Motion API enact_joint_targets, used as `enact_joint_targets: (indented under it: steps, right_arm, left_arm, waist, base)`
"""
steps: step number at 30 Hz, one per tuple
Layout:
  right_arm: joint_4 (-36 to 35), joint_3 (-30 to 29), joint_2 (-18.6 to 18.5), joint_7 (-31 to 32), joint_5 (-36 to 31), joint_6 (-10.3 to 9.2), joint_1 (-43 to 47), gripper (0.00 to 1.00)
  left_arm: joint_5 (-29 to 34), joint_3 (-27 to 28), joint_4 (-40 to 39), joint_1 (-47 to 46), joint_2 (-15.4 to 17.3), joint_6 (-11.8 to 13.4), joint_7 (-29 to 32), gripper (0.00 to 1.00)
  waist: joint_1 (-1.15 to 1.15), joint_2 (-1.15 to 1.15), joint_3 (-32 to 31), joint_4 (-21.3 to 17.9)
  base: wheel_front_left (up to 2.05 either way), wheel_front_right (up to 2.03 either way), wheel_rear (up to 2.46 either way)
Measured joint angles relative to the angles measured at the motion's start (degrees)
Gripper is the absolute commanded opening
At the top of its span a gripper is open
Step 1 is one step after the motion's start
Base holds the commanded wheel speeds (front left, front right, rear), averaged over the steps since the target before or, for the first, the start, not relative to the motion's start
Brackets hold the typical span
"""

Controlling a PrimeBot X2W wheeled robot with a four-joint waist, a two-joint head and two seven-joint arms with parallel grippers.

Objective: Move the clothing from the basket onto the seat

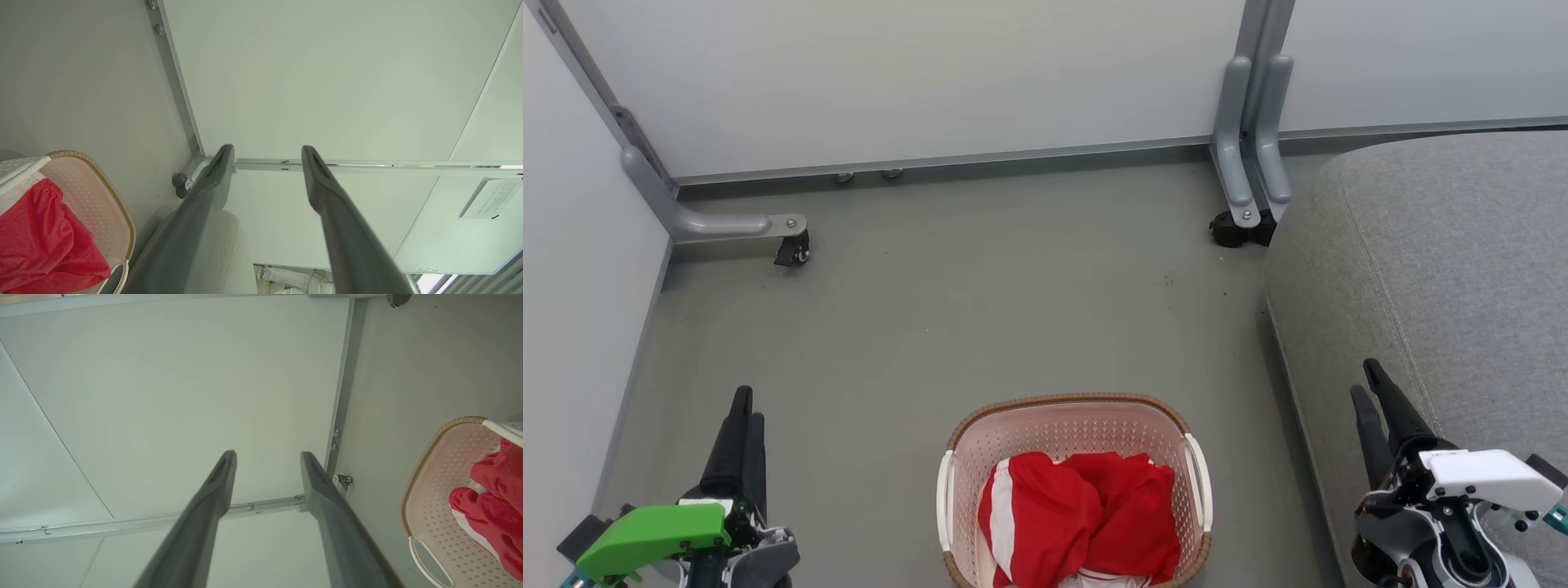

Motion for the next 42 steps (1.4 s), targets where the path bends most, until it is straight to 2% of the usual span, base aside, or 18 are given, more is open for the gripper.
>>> enact_joint_targets:
  steps: [7, 12, 23, 42]
  right_arm:
    - [-0.2, 1.1, 0.1, -1.7, -0.5, -0.01, 0.5, 1.0]
    - [-0.8, 1.9, 0.0, -3.2, -3.6, -0.01, 0.4, 1.0]
    - [-4.0, 3.3, -0.1, -5.9, -17.2, -0.01, -0.2, 1.0]
    - [-6.9, 5.6, -0.3, -9.9, -40.7, 0.0, -0.2, 1.0]
  left_arm:
    - [0.0, -1.2, -0.5, 0.4, -0.1, 0.0, -1.6, 1.0]
    - [1.9, -2.4, -2.0, 0.2, 0.1, 0.0, -3.1, 1.0]
    - [14.0, -3.0, -6.1, -0.1, 0.4, 0.0, -6.0, 1.0]
    - [33.5, -5.3, -8.9, 0.0, 1.9, 0.0, -10.0, 1.0]
  waist:
    - [0.0, 0.0, 0.1, 0.0]
    - [0.0, 0.0, 0.2, 0.0]
    - [0.0, 0.0, 0.4, 0.2]
    - [0.0, 0.0, 0.6, 0.3]
  base:
    - [0.0, 0.0, 0.0]
    - [0.0, 0.0, 0.0]
    - [0.0, 0.0, 0.0]
    - [0.0, 0.0, 0.0]
